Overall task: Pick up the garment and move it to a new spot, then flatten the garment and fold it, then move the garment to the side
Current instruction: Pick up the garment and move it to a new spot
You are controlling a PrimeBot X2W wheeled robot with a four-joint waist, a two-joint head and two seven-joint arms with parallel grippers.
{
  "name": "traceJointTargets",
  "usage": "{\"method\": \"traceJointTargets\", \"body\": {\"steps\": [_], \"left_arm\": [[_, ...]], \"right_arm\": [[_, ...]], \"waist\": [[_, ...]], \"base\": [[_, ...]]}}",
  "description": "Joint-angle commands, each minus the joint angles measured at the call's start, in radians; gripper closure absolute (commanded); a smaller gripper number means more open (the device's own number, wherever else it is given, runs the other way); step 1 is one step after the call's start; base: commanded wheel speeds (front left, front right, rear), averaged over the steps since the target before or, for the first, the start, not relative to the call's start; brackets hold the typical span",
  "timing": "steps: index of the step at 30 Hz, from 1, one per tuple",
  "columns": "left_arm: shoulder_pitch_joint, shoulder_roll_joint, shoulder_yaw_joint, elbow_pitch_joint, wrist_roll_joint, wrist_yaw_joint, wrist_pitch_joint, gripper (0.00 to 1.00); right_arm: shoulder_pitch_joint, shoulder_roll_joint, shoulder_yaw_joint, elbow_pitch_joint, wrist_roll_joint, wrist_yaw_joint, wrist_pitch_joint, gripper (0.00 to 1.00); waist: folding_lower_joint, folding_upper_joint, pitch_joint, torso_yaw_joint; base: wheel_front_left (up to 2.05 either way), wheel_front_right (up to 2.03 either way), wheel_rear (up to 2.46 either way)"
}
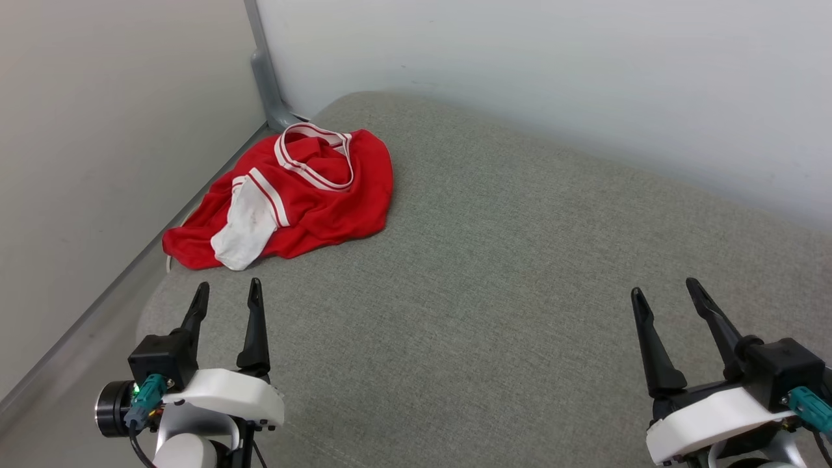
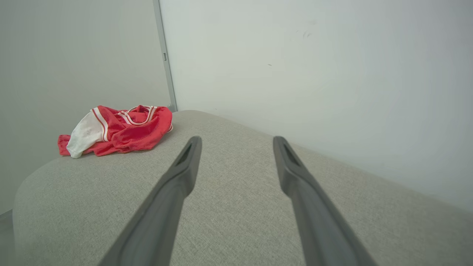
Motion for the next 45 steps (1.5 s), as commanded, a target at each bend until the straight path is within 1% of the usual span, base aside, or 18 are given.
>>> {"method": "traceJointTargets", "body": {"steps": [1,8,10,12,18,22,28,30,33,38,42,45], "left_arm": [[0.001,0.002,-0.003,-0.005,-0.003,0.0,0.003,0.0],[-0.015,0.009,0.008,-0.006,-0.025,-0.005,0.009,0.0],[-0.05,0.011,0.024,-0.002,-0.052,-0.007,0.018,0.0],[-0.064,0.011,0.03,0.005,-0.069,-0.013,0.028,0.0],[-0.192,0.063,0.081,0.064,-0.144,-0.041,0.133,0.0],[-0.299,0.101,0.103,0.122,-0.207,-0.068,0.237,0.0],[-0.456,0.187,0.138,0.215,-0.297,-0.097,0.44,0.0],[-0.501,0.224,0.146,0.256,-0.314,-0.095,0.515,0.0],[-0.579,0.279,0.16,0.312,-0.329,-0.081,0.594,0.0],[-0.677,0.34,0.179,0.406,-0.367,-0.074,0.729,0.0],[-0.723,0.364,0.185,0.471,-0.399,-0.065,0.83,0.0],[-0.732,0.379,0.179,0.512,-0.416,-0.048,0.924,0.0]], "right_arm": [[-0.011,0.002,-0.002,-0.005,-0.001,-0.001,0.0,0.0],[-0.02,0.002,0.002,-0.004,0.004,-0.001,0.006,0.0],[-0.037,0.002,0.0,-0.019,-0.013,-0.001,0.02,0.0],[-0.046,0.002,-0.001,-0.023,-0.015,-0.001,0.029,0.0],[-0.124,0.001,0.028,-0.066,-0.072,-0.001,0.071,0.0],[-0.18,-0.003,0.023,-0.083,-0.091,-0.001,0.083,0.0],[-0.248,-0.002,0.021,-0.1,-0.101,-0.001,0.075,0.0],[-0.269,-0.001,0.023,-0.105,-0.102,-0.001,0.073,0.0],[-0.29,-0.001,0.023,-0.104,-0.099,-0.001,0.064,0.0],[-0.327,0.0,0.011,-0.107,-0.096,-0.001,0.054,0.0],[-0.352,0.001,0.009,-0.114,-0.095,-0.001,0.048,0.0],[-0.361,0.001,0.011,-0.117,-0.096,-0.001,0.047,0.0]], "waist": [[0.0,0.0,0.001,0.005],[0.0,0.0,0.017,0.0],[0.0,0.0,0.059,-0.018],[0.0,0.0,0.075,-0.025],[0.0,0.0,0.213,-0.107],[0.0,0.0,0.301,-0.157],[0.0,0.0,0.413,-0.226],[0.0,0.0,0.448,-0.244],[0.0,0.0,0.486,-0.264],[0.0,0.0,0.54,-0.29],[0.0,0.0,0.573,-0.306],[0.0,0.0,0.587,-0.314]], "base": [[0.0,0.0,0.0],[0.0,0.0,0.0],[0.0,0.0,0.0],[0.0,0.0,0.0],[0.0,0.0,0.0],[0.0,0.0,0.0],[0.0,0.0,0.0],[0.0,0.0,0.0],[0.0,0.0,0.0],[0.0,0.0,0.0],[0.0,0.0,0.0],[0.0,0.0,0.0]]}}
